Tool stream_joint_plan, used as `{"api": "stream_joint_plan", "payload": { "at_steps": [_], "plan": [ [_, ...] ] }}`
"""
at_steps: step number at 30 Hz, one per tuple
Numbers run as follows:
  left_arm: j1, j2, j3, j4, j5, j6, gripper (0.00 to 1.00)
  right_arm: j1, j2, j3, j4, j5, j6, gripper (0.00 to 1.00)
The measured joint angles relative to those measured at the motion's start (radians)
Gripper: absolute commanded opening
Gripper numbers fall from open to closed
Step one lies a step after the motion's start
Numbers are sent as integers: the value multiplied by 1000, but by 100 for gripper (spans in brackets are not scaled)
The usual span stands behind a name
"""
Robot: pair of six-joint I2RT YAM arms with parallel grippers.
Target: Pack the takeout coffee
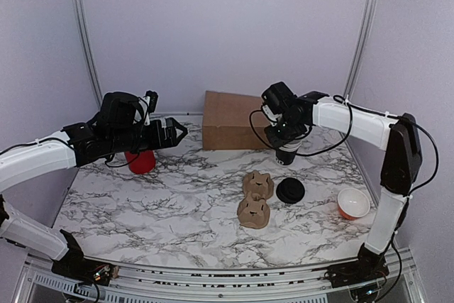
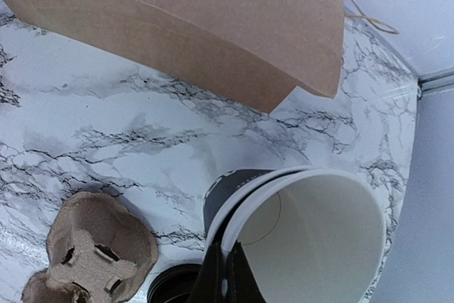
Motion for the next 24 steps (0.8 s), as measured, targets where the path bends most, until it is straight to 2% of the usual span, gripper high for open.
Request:
{"api": "stream_joint_plan", "payload": {
  "at_steps": [5,15,24],
  "plan": [
    [0,0,0,3,3,-1,99,33,-1,29,-2,32,0,0],
    [0,32,-7,72,76,-56,99,52,-6,82,20,-93,16,0],
    [0,157,-10,155,151,-150,99,182,15,196,69,-174,23,0]
  ]
}}
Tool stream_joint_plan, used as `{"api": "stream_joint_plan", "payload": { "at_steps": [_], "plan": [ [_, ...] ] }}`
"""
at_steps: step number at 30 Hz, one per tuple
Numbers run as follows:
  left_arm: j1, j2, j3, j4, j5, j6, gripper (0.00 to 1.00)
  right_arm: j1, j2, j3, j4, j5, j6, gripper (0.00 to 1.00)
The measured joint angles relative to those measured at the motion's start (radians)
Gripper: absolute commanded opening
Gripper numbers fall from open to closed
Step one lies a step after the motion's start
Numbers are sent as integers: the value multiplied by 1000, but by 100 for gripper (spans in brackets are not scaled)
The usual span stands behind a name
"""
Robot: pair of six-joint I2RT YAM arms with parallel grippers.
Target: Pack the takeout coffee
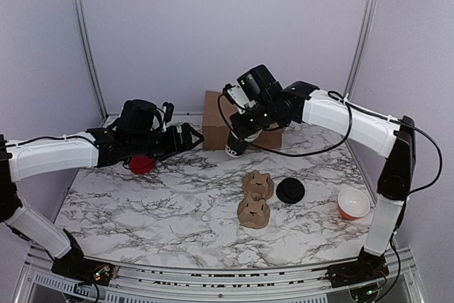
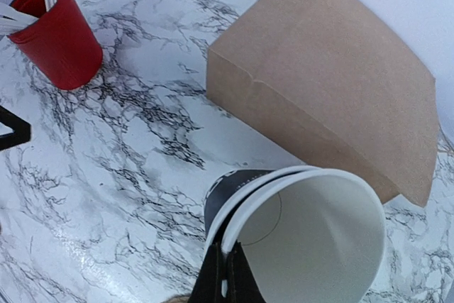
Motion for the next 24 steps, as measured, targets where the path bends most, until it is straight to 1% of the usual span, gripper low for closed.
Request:
{"api": "stream_joint_plan", "payload": {
  "at_steps": [10,24],
  "plan": [
    [-10,111,-10,117,35,-119,99,94,90,41,20,-41,0,0],
    [-21,181,-27,188,-8,-194,99,125,126,50,16,-61,0,0]
  ]
}}
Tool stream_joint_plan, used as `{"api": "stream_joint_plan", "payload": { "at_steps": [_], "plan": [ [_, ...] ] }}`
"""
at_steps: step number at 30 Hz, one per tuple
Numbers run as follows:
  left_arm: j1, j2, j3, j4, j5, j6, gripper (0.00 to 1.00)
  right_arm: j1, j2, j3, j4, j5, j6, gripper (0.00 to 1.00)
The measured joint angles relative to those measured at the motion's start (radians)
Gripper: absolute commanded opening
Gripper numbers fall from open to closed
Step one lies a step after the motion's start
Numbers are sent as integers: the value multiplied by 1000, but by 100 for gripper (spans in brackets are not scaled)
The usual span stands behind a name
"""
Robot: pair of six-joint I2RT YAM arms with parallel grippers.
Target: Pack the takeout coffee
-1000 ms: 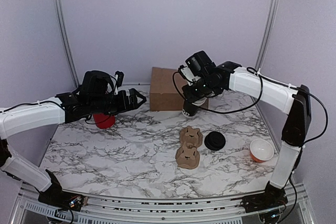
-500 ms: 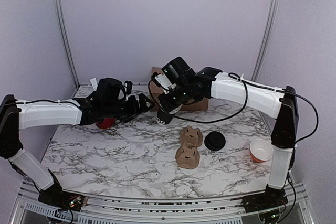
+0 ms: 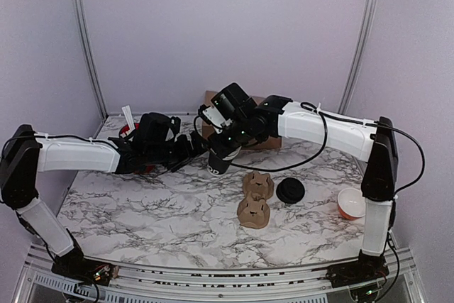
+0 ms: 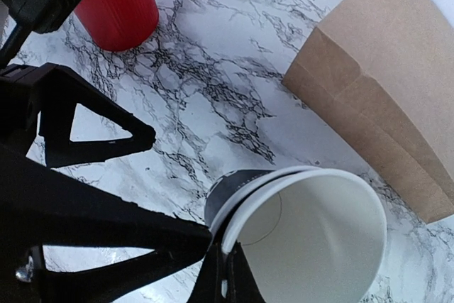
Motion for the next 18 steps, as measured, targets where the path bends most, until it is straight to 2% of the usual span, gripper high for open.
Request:
{"api": "stream_joint_plan", "payload": {
  "at_steps": [18],
  "plan": [
    [0,51,-26,21,-51,-7,99,16,20,56,-22,45,-1,0]
  ]
}}
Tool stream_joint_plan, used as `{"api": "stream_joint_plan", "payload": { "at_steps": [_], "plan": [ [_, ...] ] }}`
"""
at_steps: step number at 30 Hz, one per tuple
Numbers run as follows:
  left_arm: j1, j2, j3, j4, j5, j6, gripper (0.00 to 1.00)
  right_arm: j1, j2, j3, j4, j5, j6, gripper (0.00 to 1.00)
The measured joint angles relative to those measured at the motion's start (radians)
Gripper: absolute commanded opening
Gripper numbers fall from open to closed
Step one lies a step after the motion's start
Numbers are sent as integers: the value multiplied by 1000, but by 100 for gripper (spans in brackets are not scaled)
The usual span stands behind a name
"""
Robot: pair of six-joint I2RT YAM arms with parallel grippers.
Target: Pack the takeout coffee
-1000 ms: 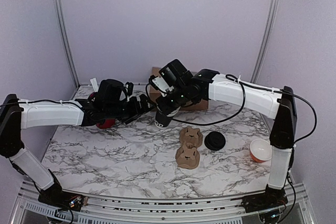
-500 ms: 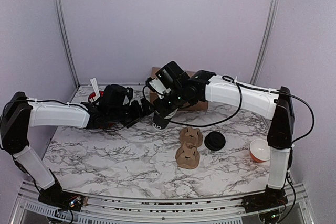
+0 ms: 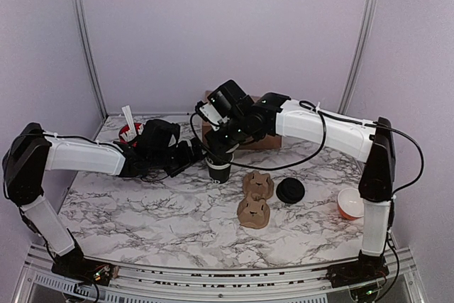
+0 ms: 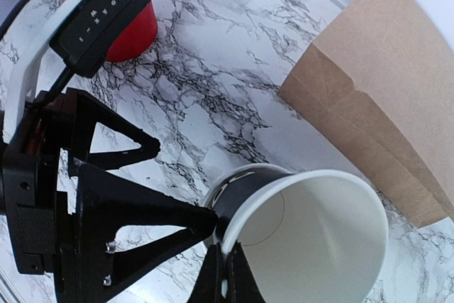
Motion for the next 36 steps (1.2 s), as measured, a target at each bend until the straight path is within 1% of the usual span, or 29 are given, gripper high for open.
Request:
{"api": "stream_joint_plan", "payload": {
  "at_steps": [8,14,20,25,28,31,36],
  "plan": [
    [0,0,0,2,-9,17,99,1,1,61,-34,53,-3,0],
    [0,-1,4,1,-15,47,99,1,-11,66,-54,93,-4,0],
    [0,-8,25,-14,-24,72,99,0,-84,47,-74,152,-3,0],
    [0,-36,25,-34,-35,95,99,-19,-195,-33,-71,169,0,0],
    [0,-50,25,-47,-40,108,99,-56,-247,-98,-63,170,3,0],
    [0,-64,25,-64,-46,122,99,-125,-289,-187,-56,178,6,0],
    [0,-99,25,-102,-53,145,99,-285,-330,-364,-31,185,18,0]
  ]
}}
